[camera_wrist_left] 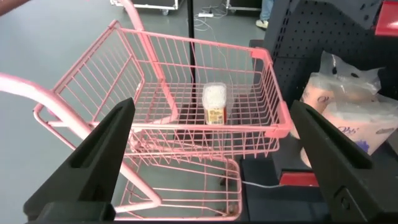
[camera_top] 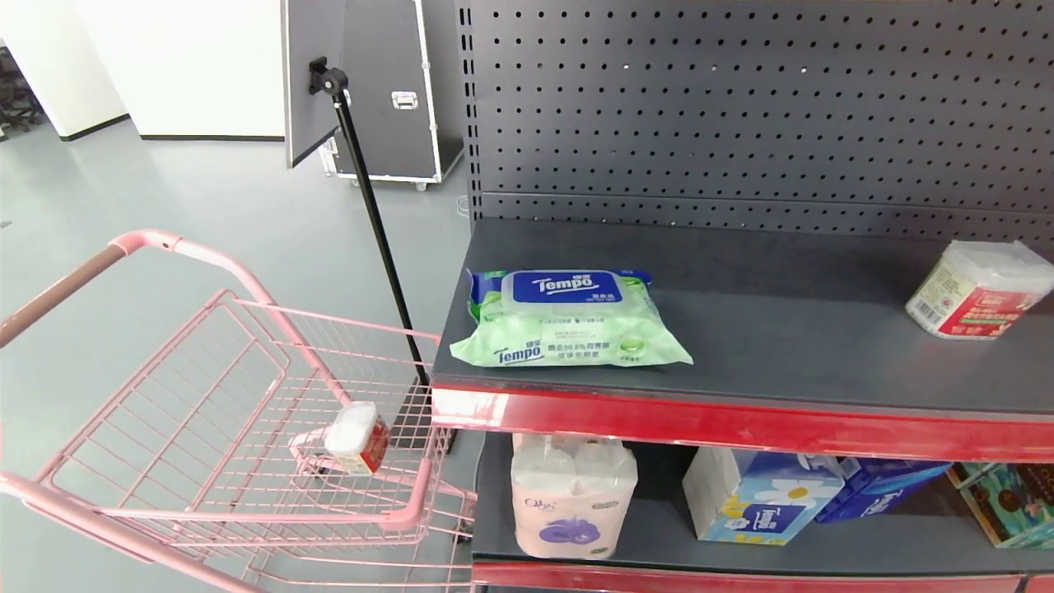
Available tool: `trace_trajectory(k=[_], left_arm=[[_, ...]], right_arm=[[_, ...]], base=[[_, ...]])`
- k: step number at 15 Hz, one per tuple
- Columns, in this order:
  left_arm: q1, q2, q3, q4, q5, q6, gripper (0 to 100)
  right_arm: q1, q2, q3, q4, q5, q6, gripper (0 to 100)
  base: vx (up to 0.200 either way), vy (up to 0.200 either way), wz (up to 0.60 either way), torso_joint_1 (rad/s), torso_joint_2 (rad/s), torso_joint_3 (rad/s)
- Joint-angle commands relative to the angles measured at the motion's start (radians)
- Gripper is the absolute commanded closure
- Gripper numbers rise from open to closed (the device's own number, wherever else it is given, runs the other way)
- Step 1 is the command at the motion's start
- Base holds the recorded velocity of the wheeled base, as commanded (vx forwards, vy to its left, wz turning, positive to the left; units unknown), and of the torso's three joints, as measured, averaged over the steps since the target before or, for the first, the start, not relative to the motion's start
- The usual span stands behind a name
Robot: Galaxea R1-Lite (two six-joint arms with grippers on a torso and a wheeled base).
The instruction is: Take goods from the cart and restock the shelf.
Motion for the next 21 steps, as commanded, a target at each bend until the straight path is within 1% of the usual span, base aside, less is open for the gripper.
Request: trace_trajectory(k=[1, 8, 9, 16, 21], left_arm=[[0.0, 0.001, 0.0, 0.0, 0.0, -0.001, 0], [0.002, 0.001, 0.0, 0.0, 0.0, 0.001, 0], [0.002, 0.001, 0.0, 0.0, 0.0, 0.001, 0], [0.0, 0.001, 0.0, 0.0, 0.0, 0.001, 0], [0.0, 0.001, 0.0, 0.0, 0.0, -0.001, 0]], right_arm=[[0.0, 0.0, 0.0, 0.001, 0.0, -0.001, 0], [0.0, 0.0, 0.0, 0.001, 0.0, -0.001, 0], [0.0, 0.0, 0.0, 0.001, 0.0, -0.001, 0], [0.0, 0.0, 0.0, 0.001, 0.001, -0.001, 0], [0.002, 0.0, 0.0, 0.001, 0.001, -0.002, 0]], base=[[0.0, 0.0, 0.0, -0.188, 0.53, 0.349], [0.0, 0.0, 0.0, -0.161, 0.52, 0.357], [0.0, 0.2, 0.0, -0.076, 0.23, 0.159], [0.0, 0.2, 0.0, -0.011, 0.05, 0.032], [0.0, 0.0, 0.0, 0.0, 0.0, 0.0]])
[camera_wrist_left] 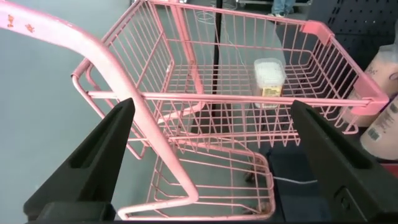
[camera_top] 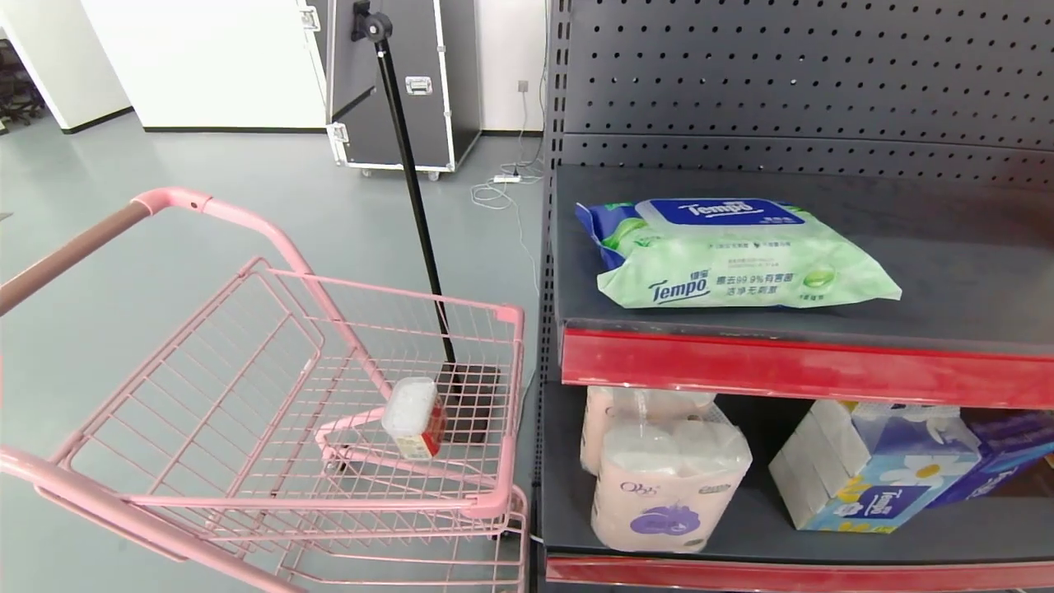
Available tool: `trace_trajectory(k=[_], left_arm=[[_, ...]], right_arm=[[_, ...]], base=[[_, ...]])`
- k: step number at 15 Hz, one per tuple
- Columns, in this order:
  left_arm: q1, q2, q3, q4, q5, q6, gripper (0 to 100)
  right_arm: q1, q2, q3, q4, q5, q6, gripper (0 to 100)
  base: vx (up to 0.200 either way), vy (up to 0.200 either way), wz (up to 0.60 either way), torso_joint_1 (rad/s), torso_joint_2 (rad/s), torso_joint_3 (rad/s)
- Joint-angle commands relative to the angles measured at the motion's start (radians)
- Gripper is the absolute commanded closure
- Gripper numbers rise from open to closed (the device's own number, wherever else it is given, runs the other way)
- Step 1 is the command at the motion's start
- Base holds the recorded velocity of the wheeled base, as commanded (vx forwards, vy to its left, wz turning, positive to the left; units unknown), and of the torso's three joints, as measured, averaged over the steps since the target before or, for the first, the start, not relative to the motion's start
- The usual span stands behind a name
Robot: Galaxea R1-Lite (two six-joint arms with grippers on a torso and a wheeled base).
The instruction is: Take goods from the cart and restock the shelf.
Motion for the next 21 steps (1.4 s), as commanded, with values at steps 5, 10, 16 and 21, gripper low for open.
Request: trace_trajectory(k=[5, 10, 16, 21], left_arm=[[-0.001, 0.001, 0.0, -0.002, -0.004, 0.01, 0], [-0.08, 0.689, -0.707, 0.014, -0.084, -0.145, 0], [-0.251, 1.158, -0.615, -0.011, -0.218, -0.093, 0], [-0.288, 1.65, -0.63, -0.404, -0.172, -0.056, 0]], right_arm=[[-0.001, 0.0, 0.0, 0.0, 0.001, 0.001, 0], [-0.001, 0.0, 0.0, 0.0, 0.001, 0.001, 0], [-0.001, 0.0, 0.0, 0.0, 0.002, 0.001, 0], [-0.001, 0.0, 0.0, 0.0, 0.002, 0.001, 0]], base=[[0.0, 0.0, 0.0, 0.0, 0.0, 0.0], [0.0, 0.0, 0.0, 0.0, 0.0, 0.0], [0.0, 0.0, 0.0, 0.0, 0.0, 0.0], [0.0, 0.0, 0.0, 0.0, 0.0, 0.0]])
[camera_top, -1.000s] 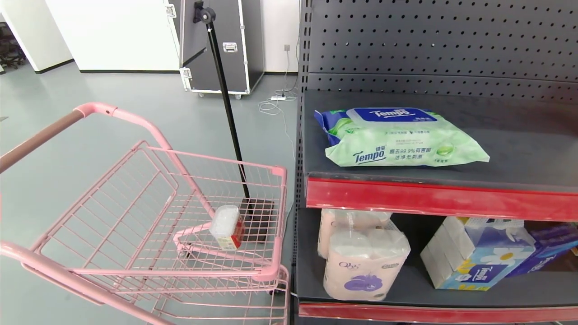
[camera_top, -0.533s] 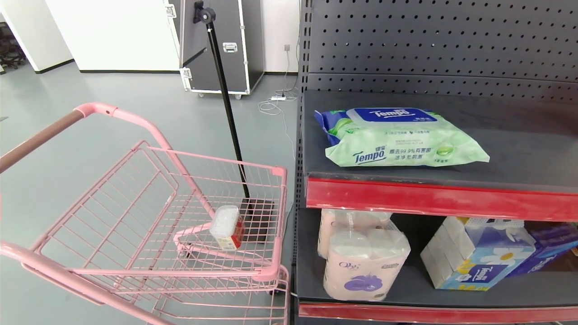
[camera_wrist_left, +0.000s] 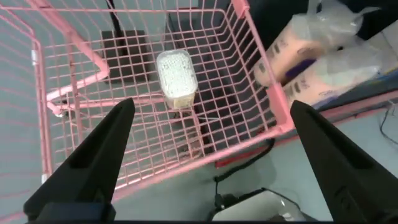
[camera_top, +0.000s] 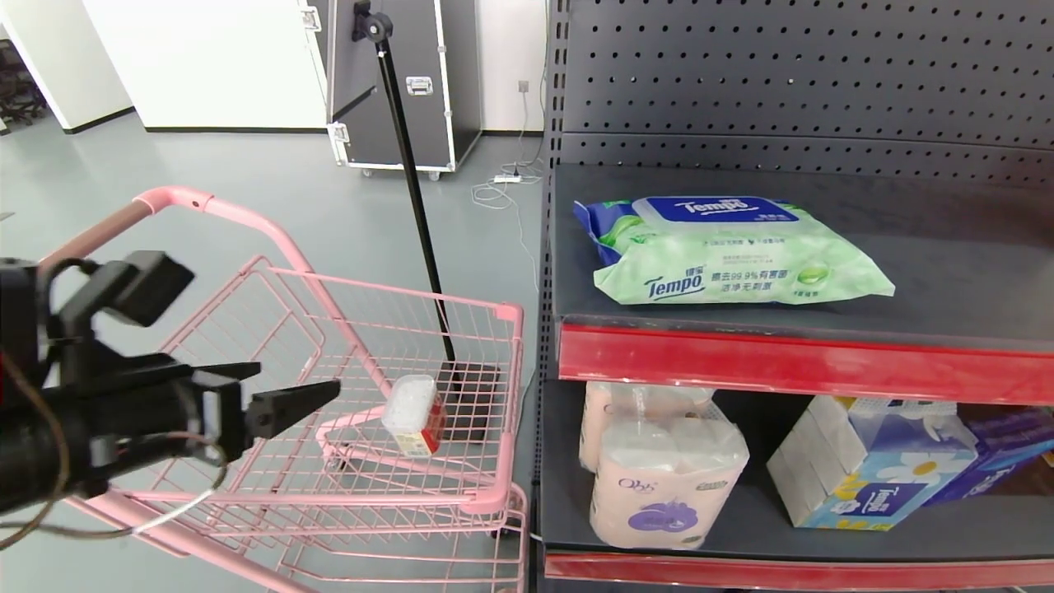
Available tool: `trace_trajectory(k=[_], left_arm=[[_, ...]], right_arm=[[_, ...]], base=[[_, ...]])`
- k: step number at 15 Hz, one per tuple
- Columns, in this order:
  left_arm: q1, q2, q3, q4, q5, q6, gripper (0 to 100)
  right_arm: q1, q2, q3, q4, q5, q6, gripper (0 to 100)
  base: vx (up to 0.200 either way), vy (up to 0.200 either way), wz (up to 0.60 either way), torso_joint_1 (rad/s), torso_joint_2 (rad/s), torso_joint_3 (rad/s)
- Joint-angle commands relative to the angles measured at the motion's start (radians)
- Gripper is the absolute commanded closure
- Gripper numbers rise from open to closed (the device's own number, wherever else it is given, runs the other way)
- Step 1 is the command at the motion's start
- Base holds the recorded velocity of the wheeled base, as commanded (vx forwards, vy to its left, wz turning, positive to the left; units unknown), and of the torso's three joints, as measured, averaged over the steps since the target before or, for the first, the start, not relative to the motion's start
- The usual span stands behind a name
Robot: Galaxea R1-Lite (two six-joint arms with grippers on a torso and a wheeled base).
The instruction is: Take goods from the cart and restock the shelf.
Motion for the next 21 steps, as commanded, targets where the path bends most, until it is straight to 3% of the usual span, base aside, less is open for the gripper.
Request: trace_trajectory(k=[1, 5, 8, 13, 17, 21], left_arm=[[-0.06, 0.399, -0.034, -0.198, 0.027, 0.014, 0], [-0.088, 0.516, -0.111, -0.198, 0.047, 0.012, 0], [-0.083, 0.606, -0.181, -0.198, 0.131, 0.012, 0], [-0.084, 0.671, -0.229, -0.2, 0.202, 0.014, 0], [-0.089, 0.706, -0.234, -0.2, 0.208, 0.038, 0], [-0.089, 0.753, -0.237, -0.198, 0.245, 0.038, 0]], right_arm=[[0.001, 0.0, 0.0, 0.0, 0.0, 0.001, 0], [0.001, 0.0, 0.0, 0.0, 0.0, 0.001, 0], [0.001, 0.0, 0.0, 0.0, 0.0, 0.0, 0], [0.001, 0.0, 0.0, 0.0, 0.0, 0.0, 0], [0.001, 0.0, 0.0, 0.0, 0.0, 0.0, 0], [0.001, 0.0, 0.0, 0.0, 0.0, 0.0, 0]], base=[[0.0, 0.0, 0.0, 0.0, 0.0, 0.0], [0.0, 0.0, 0.0, 0.0, 0.0, 0.0], [0.0, 0.0, 0.0, 0.0, 0.0, 0.0], [0.0, 0.0, 0.0, 0.0, 0.0, 0.0], [0.0, 0.0, 0.0, 0.0, 0.0, 0.0], [0.0, 0.0, 0.0, 0.0, 0.0, 0.0]])
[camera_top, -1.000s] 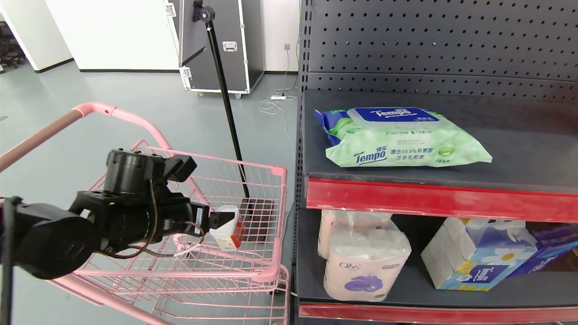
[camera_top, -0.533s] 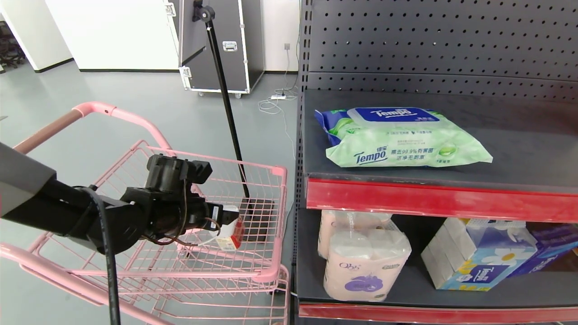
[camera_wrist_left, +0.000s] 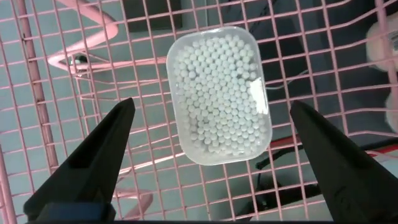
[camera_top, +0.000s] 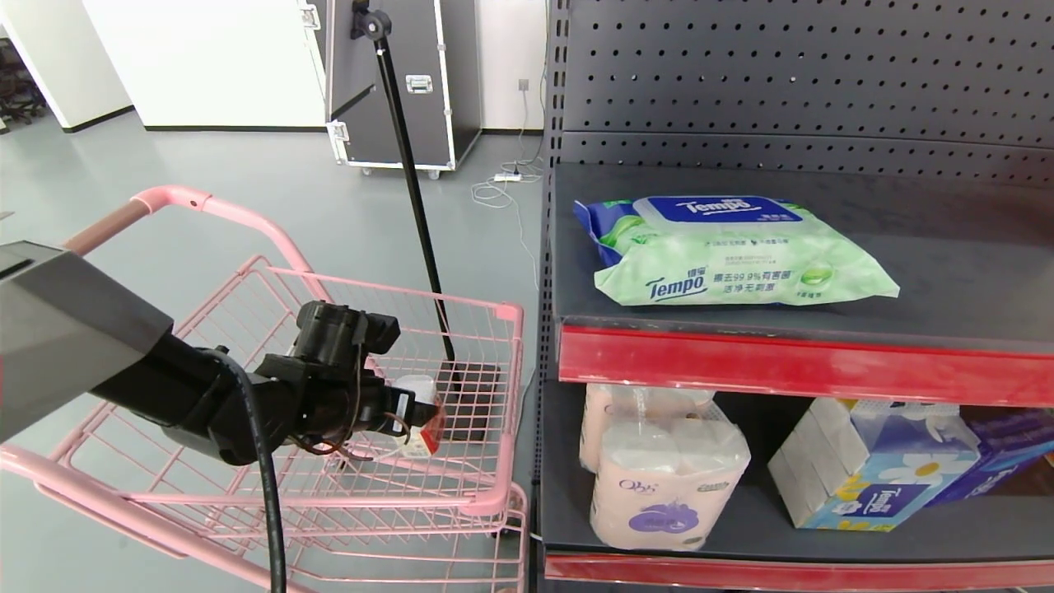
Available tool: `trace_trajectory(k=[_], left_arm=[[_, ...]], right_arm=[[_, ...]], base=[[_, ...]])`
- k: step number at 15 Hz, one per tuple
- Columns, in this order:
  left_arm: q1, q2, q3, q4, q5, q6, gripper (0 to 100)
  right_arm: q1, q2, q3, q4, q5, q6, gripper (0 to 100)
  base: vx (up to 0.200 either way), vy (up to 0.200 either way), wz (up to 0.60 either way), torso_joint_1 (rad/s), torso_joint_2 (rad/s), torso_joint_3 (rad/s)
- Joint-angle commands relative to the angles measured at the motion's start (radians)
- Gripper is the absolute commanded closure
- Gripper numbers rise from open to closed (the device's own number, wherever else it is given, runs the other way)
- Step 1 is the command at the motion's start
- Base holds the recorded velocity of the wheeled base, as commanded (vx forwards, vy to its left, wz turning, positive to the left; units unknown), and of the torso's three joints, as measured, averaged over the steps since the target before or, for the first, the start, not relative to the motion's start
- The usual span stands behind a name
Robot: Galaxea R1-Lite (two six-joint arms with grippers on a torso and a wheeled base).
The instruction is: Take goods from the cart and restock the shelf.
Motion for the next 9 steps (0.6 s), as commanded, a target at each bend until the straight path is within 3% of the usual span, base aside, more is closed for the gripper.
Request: trace_trajectory(k=[1, 9], left_arm=[[0.0, 0.026, -0.004, 0.0, 0.002, -0.001, 0], [0.0, 0.105, -0.071, 0.0, 0.004, -0.009, 0]], right_arm=[[0.0, 0.0, 0.0, 0.0, 0.0, 0.0, 0], [0.0, 0.0, 0.0, 0.0, 0.0, -0.002, 0]], base=[[0.0, 0.0, 0.0, 0.0, 0.0, 0.0], [0.0, 0.0, 0.0, 0.0, 0.0, 0.0]])
